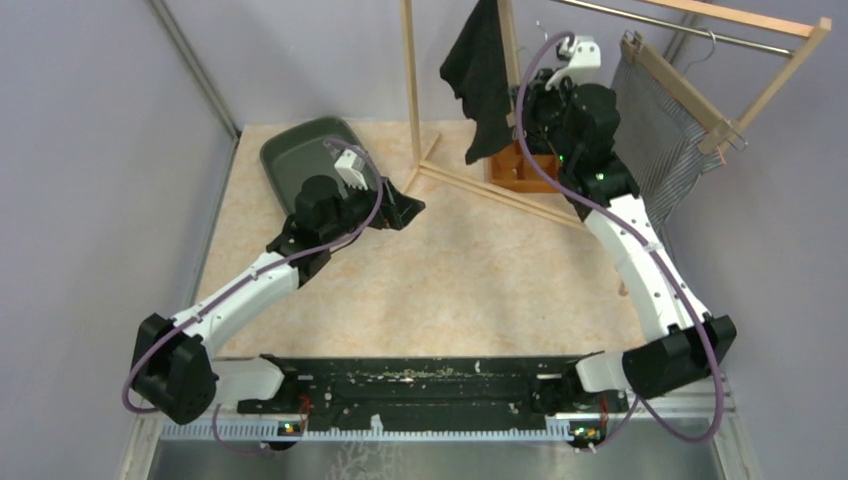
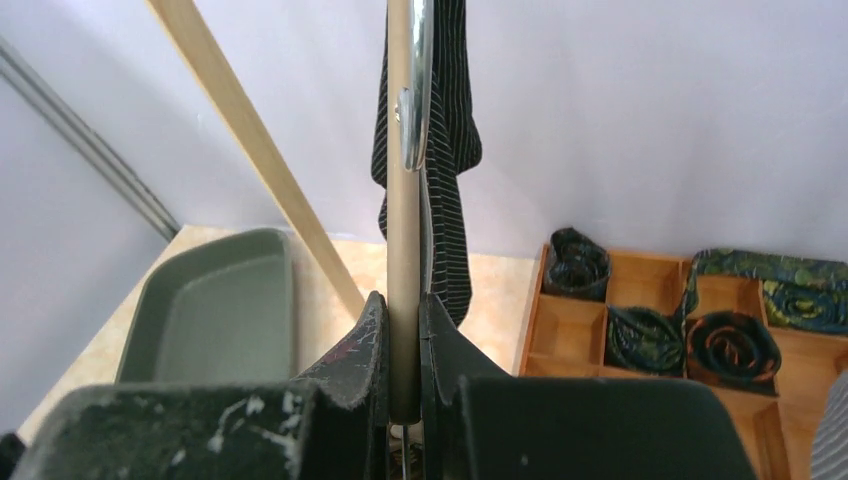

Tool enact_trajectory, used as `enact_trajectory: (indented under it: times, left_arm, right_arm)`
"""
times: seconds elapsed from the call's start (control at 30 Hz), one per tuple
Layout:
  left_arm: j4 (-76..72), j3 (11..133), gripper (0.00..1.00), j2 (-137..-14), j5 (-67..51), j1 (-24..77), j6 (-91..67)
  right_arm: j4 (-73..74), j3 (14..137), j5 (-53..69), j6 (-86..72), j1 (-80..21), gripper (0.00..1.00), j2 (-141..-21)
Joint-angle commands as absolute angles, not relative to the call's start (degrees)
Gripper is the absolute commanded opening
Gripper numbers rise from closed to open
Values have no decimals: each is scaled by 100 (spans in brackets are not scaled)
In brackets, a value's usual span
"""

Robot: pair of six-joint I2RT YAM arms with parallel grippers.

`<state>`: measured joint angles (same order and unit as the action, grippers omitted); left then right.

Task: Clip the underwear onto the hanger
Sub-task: Place the hanger at the clothesline.

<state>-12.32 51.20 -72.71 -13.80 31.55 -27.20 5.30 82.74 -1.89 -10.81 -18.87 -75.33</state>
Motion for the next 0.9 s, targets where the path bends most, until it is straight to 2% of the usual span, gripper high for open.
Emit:
enact_trajectory:
  times: [0.0,0.33,0.87]
  left_arm:
    - [-1280,4824,100,-6893,-1153,3200,-2755]
    - [-1278,4537,100,-6724,-1134,3199,-2799]
    - [-1038,4594,100,-6697,-948,3215,-2784]
  right_arm:
    - [234,9331,-251,-875,-1749,0,-7859]
    - [698,10524,-256,-899,-1425,0,-8522]
    - [1062,11145,-134,-1043,-1239,0,-9056]
